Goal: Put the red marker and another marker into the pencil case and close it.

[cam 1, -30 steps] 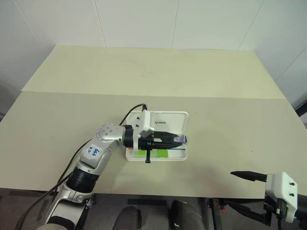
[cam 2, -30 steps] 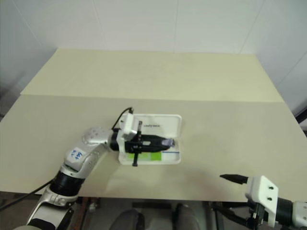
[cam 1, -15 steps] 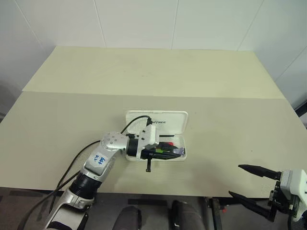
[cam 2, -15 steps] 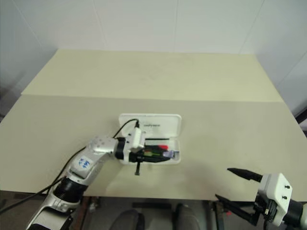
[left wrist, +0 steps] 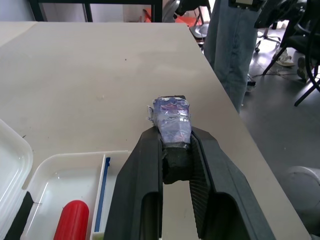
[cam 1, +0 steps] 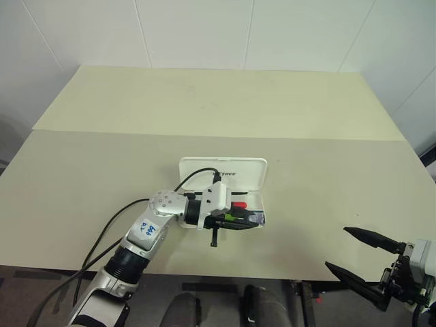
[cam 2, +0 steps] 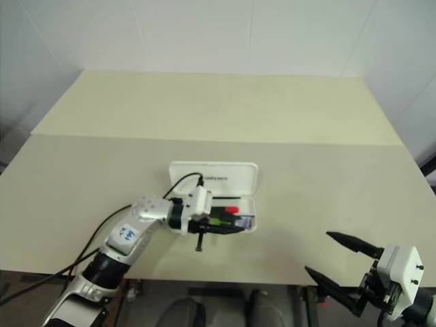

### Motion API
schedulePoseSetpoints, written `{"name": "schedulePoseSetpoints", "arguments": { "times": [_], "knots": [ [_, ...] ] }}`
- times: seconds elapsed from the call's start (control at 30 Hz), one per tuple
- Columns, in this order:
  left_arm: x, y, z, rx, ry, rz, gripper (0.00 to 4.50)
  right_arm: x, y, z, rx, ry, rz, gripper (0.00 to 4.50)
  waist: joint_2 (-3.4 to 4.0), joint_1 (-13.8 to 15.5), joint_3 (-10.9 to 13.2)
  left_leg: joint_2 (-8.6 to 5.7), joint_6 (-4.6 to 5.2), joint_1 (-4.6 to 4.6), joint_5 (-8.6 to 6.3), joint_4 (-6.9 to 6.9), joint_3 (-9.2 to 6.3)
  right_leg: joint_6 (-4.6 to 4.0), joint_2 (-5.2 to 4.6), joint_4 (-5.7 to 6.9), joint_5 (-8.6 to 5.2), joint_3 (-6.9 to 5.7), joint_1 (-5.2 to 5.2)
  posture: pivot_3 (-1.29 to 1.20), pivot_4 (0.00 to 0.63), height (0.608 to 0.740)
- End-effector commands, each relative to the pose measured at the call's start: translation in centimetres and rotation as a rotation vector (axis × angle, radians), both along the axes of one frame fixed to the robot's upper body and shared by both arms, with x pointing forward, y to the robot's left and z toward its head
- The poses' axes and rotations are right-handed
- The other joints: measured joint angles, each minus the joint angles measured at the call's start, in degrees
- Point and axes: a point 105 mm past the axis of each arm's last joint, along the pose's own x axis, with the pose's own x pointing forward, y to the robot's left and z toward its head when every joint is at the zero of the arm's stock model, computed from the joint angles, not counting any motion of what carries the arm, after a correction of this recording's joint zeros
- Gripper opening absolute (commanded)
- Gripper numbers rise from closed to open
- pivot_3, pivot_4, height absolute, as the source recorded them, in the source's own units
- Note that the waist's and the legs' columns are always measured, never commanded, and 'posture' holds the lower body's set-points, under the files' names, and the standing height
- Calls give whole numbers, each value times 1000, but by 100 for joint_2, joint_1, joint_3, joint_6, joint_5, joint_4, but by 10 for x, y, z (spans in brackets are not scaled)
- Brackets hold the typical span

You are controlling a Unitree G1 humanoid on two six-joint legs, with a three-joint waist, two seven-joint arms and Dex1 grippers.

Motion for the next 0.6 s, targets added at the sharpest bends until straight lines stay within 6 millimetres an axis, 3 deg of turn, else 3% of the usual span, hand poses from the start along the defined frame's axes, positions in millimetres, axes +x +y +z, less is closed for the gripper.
{"name": "schedulePoseSetpoints", "arguments": {
  "times": [0.03,0.6],
  "knots": [
    [0,-6,7,-6,-37,-8,367,-4,-1,6,3,-37,4,4500,0,0,0,0,0,0,0,0,0,0,0,0,0,0,0,0,150,740],
    [26,4,3,75,-96,105,367,-12,-10,-9,17,-18,-12,4500,5,0,-3,1,2,1,2,-3,-1,-3,0,0,2,-2,0,0,150,740]
  ]
}}
